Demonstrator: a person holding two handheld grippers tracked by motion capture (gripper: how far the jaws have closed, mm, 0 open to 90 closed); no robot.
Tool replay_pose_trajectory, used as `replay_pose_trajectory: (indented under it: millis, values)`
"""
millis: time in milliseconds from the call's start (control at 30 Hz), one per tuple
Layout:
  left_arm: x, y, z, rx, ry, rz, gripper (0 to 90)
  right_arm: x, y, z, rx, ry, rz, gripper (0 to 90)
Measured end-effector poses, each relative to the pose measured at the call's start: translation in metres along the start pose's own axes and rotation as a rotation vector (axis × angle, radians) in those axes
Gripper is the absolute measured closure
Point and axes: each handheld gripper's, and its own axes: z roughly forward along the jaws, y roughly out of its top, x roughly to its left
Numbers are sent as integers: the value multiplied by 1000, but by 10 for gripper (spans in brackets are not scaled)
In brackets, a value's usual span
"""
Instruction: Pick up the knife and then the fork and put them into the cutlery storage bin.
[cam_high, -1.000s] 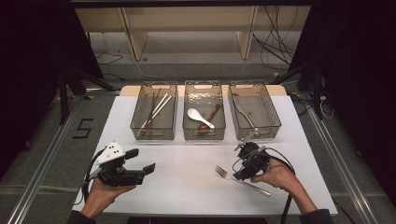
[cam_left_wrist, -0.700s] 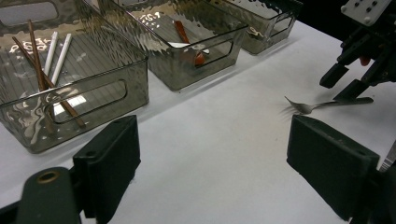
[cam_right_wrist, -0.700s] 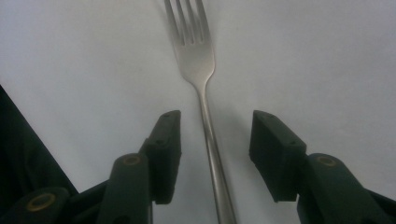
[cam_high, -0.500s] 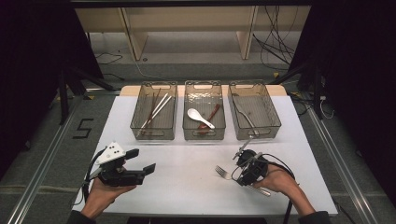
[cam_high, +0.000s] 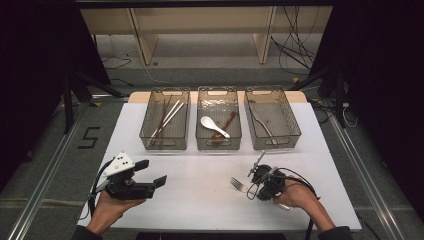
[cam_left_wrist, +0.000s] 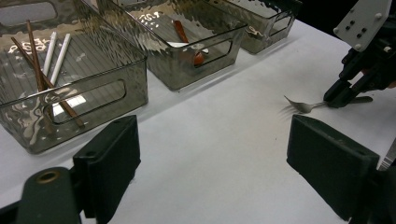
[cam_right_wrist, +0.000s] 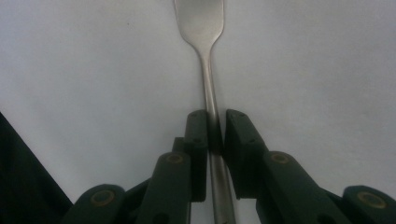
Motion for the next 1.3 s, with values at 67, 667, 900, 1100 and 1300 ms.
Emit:
replay_pose_trajectory:
  millis: [67,667,900,1100,1300]
  values:
    - [0,0,0,4,1,2,166,2,1,0,7,-5,-9,806]
    - [0,0,0,-1,2,-3,166,-2,-1,-4,-12,11,-31,847]
    - [0,0,1,-1,0,-2,166,-4,-2,-9,-47,6,-8,848]
    - [0,1,1,2,0,1,166,-8,-3,-14,-82,4,0,848]
    - [-1,1,2,3,-2,2,166,-10,-4,-16,-111,4,15,847]
